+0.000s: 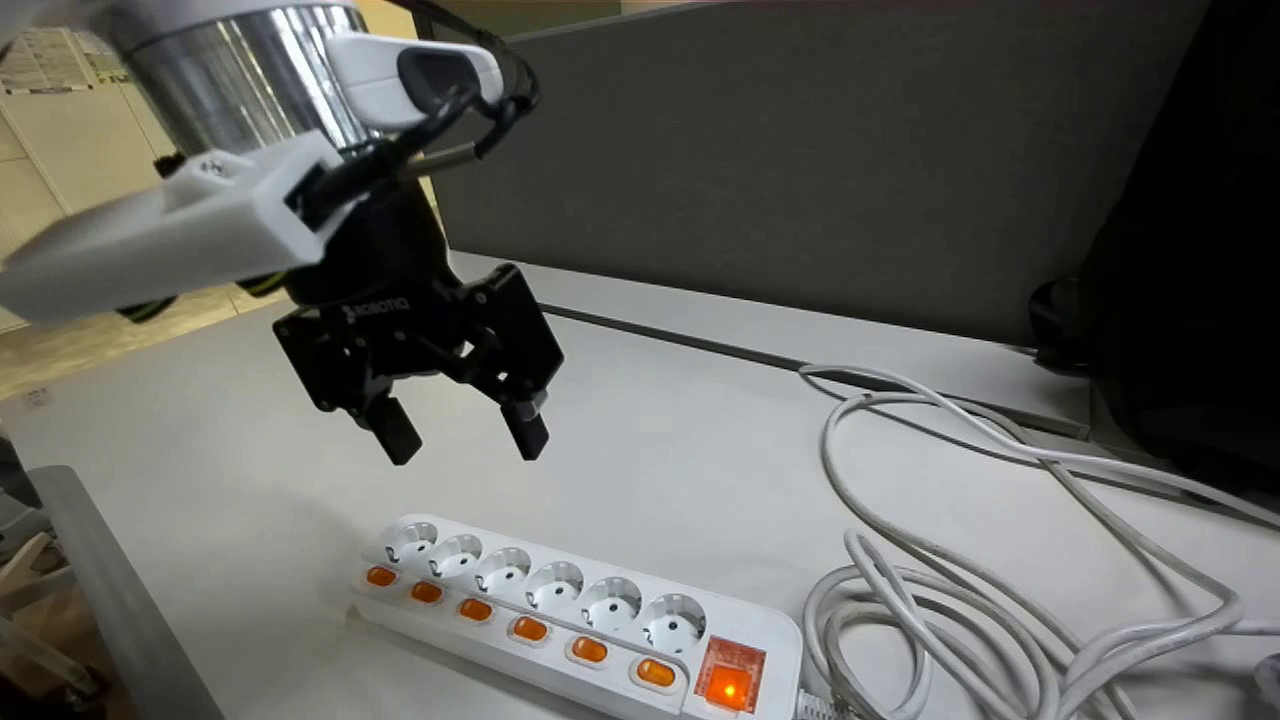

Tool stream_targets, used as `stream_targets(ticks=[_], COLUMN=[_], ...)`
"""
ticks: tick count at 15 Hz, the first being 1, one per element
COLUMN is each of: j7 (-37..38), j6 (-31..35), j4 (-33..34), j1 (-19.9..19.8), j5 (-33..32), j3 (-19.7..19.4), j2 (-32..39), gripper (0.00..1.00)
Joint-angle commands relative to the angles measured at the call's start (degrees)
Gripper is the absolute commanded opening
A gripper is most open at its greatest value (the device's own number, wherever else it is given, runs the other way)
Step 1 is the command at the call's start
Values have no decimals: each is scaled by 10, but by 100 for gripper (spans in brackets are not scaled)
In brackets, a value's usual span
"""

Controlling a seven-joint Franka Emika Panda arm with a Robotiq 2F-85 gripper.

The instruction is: Turn on the third switch from the left

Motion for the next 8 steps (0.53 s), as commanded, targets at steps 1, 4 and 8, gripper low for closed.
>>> stream_targets(ticks=[1, 4, 8], j7=[10, 8, 10], j6=[47, 65, 72], j4=[-3, -1, 0], j1=[4, 8, 2], j5=[-32, -39, -45], j3=[-14, -24, -26], j2=[37, 69, 104], gripper=[74, 53, 26])
